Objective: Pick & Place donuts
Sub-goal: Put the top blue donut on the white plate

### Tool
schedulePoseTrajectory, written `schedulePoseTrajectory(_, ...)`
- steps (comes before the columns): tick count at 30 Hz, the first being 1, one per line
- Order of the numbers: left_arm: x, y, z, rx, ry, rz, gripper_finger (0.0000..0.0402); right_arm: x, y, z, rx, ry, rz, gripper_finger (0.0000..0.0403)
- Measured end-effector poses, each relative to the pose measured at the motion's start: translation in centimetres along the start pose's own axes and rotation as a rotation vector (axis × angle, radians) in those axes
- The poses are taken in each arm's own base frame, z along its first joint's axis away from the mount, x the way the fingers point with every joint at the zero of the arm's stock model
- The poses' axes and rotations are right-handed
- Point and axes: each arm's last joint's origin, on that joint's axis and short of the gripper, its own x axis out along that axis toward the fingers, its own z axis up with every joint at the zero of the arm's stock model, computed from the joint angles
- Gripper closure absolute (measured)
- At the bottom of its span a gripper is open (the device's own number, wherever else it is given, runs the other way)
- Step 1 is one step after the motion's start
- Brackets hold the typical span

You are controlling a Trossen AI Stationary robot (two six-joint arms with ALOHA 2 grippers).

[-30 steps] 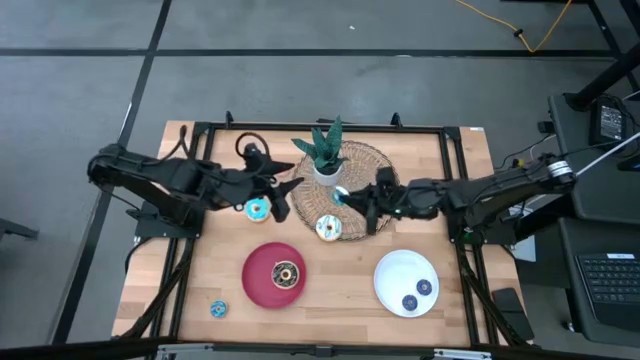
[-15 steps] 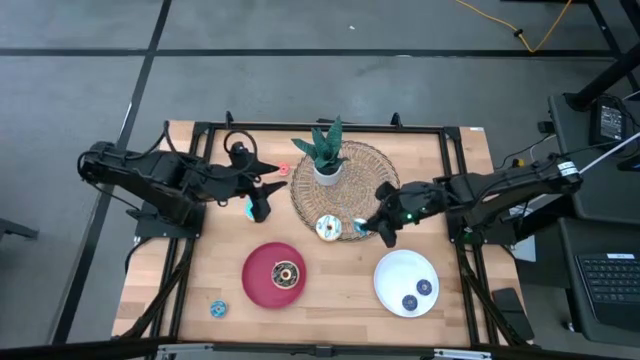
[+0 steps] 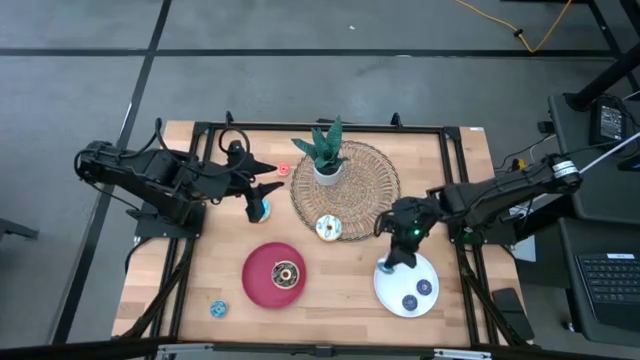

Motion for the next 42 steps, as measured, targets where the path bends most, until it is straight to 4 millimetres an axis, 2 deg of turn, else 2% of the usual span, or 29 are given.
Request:
schedulePoseTrajectory(8,0.0,0.0,0.0,0.0,0.004,-0.009,0.0215,1.6,-1.6,-2.3,0.013,0.181,0.016,0.0388)
schedulePoseTrajectory(12,0.0,0.0,0.0,0.0,0.004,-0.009,0.0217,2.3,-2.6,-3.1,-0.015,0.218,0.029,0.0388)
schedulePoseTrajectory(29,0.0,0.0,0.0,0.0,0.004,-0.009,0.0216,4.5,-8.5,-5.8,0.007,0.214,0.048,0.0388)
schedulePoseTrajectory(37,0.0,0.0,0.0,0.0,0.004,-0.009,0.0215,4.7,-10.6,-7.1,0.087,0.221,0.008,0.0388)
schedulePoseTrajectory(42,0.0,0.0,0.0,0.0,0.003,-0.009,0.0217,4.2,-11.2,-7.6,0.09,0.169,-0.011,0.0389)
